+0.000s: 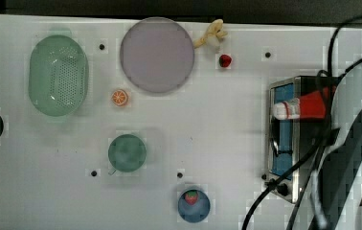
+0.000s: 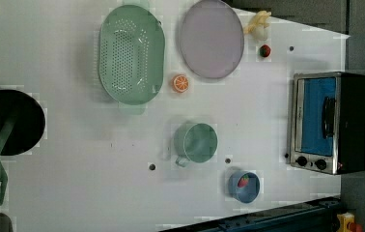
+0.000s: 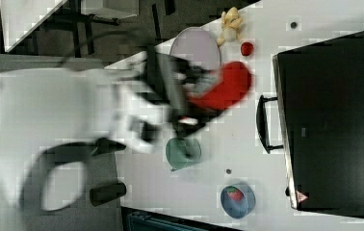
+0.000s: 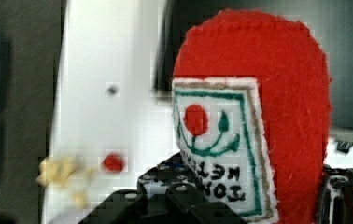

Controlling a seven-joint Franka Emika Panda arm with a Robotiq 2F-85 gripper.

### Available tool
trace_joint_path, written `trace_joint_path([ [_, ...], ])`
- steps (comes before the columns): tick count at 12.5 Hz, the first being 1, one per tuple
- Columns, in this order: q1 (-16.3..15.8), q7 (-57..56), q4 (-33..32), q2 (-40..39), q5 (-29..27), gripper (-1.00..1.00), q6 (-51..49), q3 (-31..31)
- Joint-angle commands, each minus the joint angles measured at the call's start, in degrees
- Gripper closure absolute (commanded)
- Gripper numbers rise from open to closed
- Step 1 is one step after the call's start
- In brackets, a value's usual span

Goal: Pick Ketchup from oven and place it on table.

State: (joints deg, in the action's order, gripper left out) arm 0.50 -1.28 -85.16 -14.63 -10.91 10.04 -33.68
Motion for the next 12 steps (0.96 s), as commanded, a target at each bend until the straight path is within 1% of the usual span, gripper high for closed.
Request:
trace_joint_path([
  [1,-7.61,1.34,2.84,2.5,-0.8,-0.27,-4.08,6.37],
  [4,-10.52,1.35,2.23,2.78,-0.62,-0.26,-8.05,11.27],
  [6,-12.19,1.35,-0.62,2.77,1.64,-0.27,-8.08,13.61],
  [9,-14.13,1.48,-8.97,2.74,6.82,-0.27,-4.92,15.89],
  [12,-14.72,1.54,-19.85,2.63,7.34,-0.27,3.13,16.21],
])
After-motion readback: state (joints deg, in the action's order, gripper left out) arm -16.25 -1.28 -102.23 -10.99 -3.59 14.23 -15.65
